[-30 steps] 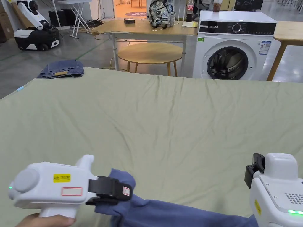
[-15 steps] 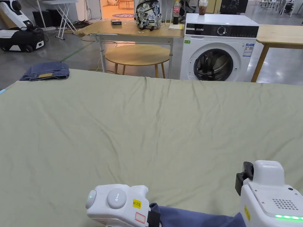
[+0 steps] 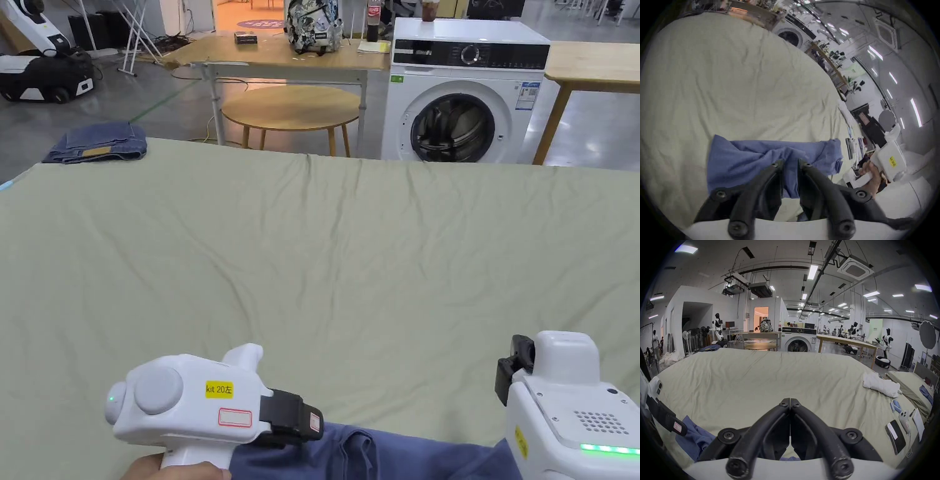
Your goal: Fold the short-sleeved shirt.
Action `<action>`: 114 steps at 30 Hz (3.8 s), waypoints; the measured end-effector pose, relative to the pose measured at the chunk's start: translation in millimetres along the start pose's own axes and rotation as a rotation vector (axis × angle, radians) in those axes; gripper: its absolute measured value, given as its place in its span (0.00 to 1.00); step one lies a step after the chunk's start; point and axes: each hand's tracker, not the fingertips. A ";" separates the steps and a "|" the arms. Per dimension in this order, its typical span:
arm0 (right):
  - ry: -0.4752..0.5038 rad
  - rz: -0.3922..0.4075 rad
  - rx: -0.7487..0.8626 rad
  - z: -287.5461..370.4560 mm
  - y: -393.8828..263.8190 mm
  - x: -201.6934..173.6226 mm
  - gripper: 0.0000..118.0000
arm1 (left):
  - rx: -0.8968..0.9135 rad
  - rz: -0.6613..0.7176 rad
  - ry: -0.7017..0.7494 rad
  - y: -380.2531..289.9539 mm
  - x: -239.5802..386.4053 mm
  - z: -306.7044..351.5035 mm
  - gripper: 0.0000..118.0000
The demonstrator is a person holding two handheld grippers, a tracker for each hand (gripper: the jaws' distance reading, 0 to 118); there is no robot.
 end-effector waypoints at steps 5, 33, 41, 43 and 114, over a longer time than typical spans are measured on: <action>-0.001 -0.001 -0.008 -0.1 -2.6 0.1 0.00 | -0.131 -0.039 0.094 -17.5 8.0 -37.6 0.06; -0.002 -0.006 0.022 3.0 4.0 1.4 0.00 | 0.062 0.009 0.015 -0.3 -28.0 34.8 0.35; 0.025 -0.008 0.013 -0.1 2.9 -8.1 0.00 | -0.004 0.149 -0.057 -12.5 -106.0 36.4 0.59; 0.027 -0.011 0.011 -0.5 2.1 -8.8 0.00 | -0.037 0.191 -0.083 -18.6 -120.8 17.7 0.59; -0.017 -0.026 -0.023 8.4 -6.9 19.7 0.00 | -0.073 -0.083 -0.020 -7.1 96.9 -72.0 0.47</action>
